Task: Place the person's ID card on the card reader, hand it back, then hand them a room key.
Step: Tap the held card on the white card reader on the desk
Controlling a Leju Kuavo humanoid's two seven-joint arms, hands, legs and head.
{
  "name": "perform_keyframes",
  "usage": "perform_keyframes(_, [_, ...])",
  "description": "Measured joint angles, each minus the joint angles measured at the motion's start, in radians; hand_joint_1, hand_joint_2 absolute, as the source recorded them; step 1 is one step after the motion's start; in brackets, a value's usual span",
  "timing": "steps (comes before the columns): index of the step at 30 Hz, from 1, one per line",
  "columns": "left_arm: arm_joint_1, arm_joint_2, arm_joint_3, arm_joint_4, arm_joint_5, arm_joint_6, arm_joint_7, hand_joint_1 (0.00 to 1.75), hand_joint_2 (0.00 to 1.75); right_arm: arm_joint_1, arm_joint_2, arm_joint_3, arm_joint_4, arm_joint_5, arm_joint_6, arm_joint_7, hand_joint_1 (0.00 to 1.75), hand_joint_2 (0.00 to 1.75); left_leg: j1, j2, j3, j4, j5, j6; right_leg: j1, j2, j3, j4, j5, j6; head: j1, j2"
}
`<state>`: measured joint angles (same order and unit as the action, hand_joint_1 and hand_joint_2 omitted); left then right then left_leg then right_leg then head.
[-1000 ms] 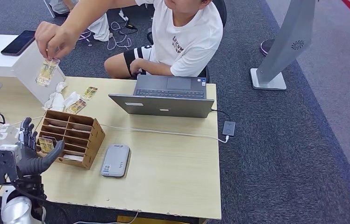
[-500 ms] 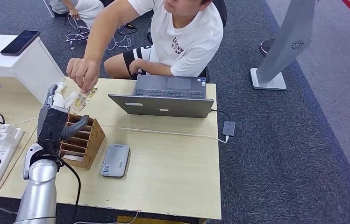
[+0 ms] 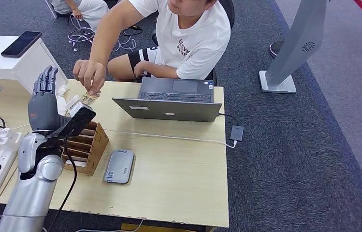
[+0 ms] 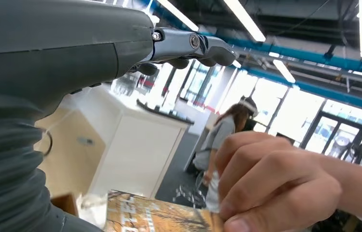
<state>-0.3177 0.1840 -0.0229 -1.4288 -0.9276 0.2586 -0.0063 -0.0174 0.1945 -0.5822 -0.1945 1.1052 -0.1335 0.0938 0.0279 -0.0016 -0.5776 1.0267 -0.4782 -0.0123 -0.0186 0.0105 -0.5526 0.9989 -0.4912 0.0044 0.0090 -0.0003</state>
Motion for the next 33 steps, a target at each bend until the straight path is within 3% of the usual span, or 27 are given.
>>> perform_keyframes(1, [-0.005,0.013,-0.017,-0.004,-0.026,0.015,0.010,0.00,1.75,0.000,0.000,0.004,0.001,0.006,0.000,0.002,0.00,1.75,0.000,0.000,0.000,0.000,0.000,0.000,0.000,0.000,0.000,0.000,0.000,0.000,0.000,0.000])
perform_keyframes(5, [-0.026,0.060,-0.076,-0.011,-0.136,0.076,0.049,1.75,1.75,0.000,0.001,0.012,0.002,0.029,0.000,0.010,0.00,1.75,0.000,0.000,0.000,0.000,0.000,0.000,0.000,0.000,0.000,0.000,0.000,0.000,0.000,0.000])
perform_keyframes(11, [-0.042,0.085,-0.119,-0.011,-0.230,0.117,0.078,1.75,1.75,-0.001,0.002,0.019,0.002,0.046,-0.001,0.017,0.00,1.75,0.000,0.000,0.000,0.000,0.000,0.000,0.000,0.000,0.000,0.000,0.000,0.000,0.000,0.000])
perform_keyframes(33, [-0.052,0.087,-0.176,-0.010,-0.206,0.079,0.078,1.75,1.75,0.000,0.002,0.021,0.002,0.048,-0.011,0.024,0.00,1.75,0.000,0.000,0.000,0.000,0.000,0.000,0.000,0.000,0.000,0.000,0.000,0.000,0.000,0.000])
